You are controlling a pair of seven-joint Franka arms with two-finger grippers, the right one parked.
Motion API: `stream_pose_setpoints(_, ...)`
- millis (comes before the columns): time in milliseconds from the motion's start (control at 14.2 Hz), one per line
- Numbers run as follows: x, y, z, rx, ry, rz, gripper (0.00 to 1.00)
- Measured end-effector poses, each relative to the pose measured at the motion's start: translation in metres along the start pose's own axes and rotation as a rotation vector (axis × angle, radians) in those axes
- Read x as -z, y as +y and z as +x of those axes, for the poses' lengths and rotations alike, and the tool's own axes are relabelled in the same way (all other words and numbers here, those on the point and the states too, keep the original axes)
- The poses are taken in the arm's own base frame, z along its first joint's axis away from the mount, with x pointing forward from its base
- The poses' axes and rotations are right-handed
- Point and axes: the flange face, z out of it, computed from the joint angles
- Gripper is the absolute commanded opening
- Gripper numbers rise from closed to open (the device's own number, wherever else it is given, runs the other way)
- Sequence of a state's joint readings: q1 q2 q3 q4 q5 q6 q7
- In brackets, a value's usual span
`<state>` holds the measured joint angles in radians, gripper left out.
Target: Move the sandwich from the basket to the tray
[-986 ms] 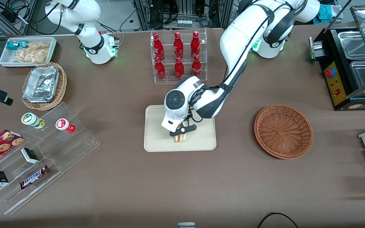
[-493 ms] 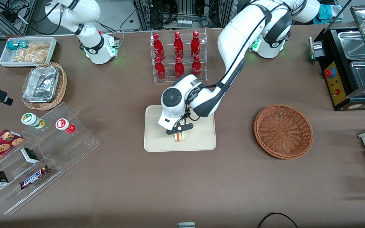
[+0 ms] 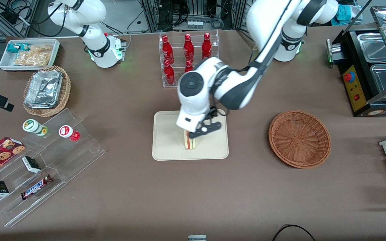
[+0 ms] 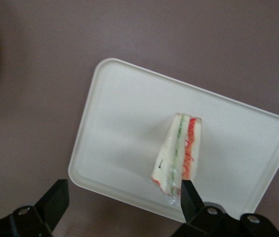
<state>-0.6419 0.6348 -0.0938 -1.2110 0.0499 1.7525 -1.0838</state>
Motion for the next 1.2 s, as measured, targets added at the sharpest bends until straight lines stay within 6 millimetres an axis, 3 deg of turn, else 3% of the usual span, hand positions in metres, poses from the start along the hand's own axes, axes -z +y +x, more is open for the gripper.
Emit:
stream_pose_setpoints(211,0.022,-0.077,0.044,-0.033,-0.028,0.016,1.0)
stream_pose_setpoints(493,0.051,-0.193,0.086,-0.125,-0.086,0.032,1.0)
stream_pose_setpoints(986,0.152,-0.375,0.118,-0.324,-0.129,0.002,1.0)
stream_pose_setpoints(1197,0.193,-0.43,0.125,-0.371,-0.066,-0.029,1.0)
